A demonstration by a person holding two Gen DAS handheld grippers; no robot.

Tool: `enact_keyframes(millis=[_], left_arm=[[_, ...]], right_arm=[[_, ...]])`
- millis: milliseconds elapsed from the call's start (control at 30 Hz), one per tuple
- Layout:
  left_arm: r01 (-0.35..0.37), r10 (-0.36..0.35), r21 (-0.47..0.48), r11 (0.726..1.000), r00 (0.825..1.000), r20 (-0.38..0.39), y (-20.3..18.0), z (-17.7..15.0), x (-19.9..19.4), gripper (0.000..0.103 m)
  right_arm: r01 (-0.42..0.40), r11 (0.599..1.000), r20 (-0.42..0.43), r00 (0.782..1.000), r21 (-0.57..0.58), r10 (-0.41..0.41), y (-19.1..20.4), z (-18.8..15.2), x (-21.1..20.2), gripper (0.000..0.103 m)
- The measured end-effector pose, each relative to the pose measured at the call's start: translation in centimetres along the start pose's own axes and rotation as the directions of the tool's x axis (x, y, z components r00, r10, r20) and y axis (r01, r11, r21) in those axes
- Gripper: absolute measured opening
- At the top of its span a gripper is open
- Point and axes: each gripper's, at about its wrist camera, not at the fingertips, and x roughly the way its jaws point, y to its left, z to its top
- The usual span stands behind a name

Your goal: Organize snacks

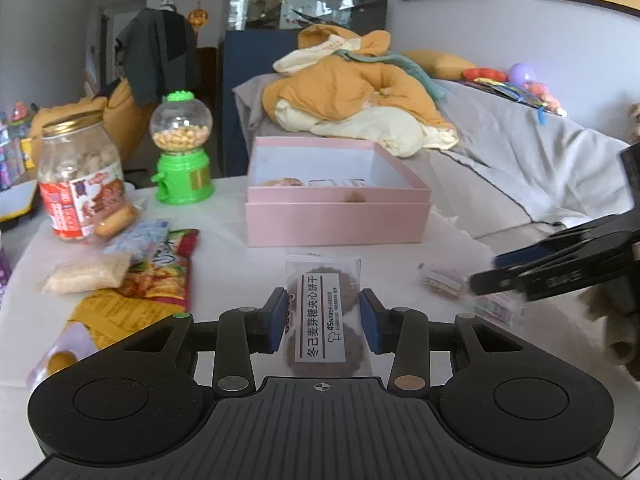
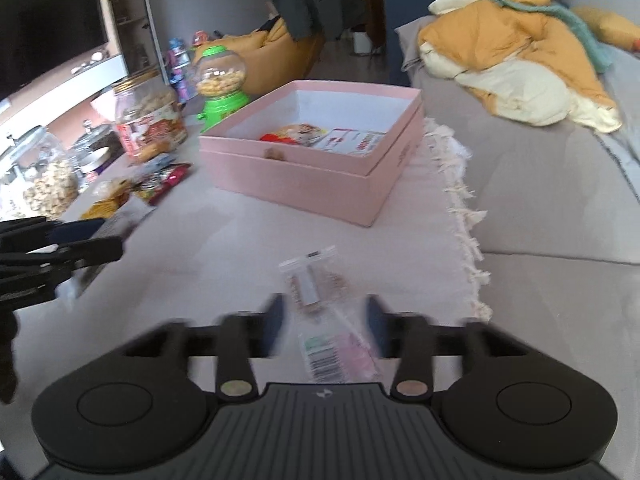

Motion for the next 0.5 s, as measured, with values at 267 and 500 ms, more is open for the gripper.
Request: enact_keyframes(millis=[267, 500], left_arm=[[0.038, -0.039, 0.02, 0.999, 0.996, 0.077, 0.3, 3.7, 0.4, 0.044], [0.128, -0.107, -0.079, 0.989, 0.965, 0.238, 2.0, 13.5, 6.4, 0.047]], right_arm=[[0.023, 0.996, -0.077, 0.997, -0.081, -0.03, 1.0, 1.2, 4.6, 0.036], [-0.047, 0.995, 0.015, 0.999, -0.092, 0.049, 1.5, 4.4, 0.5, 0.036]])
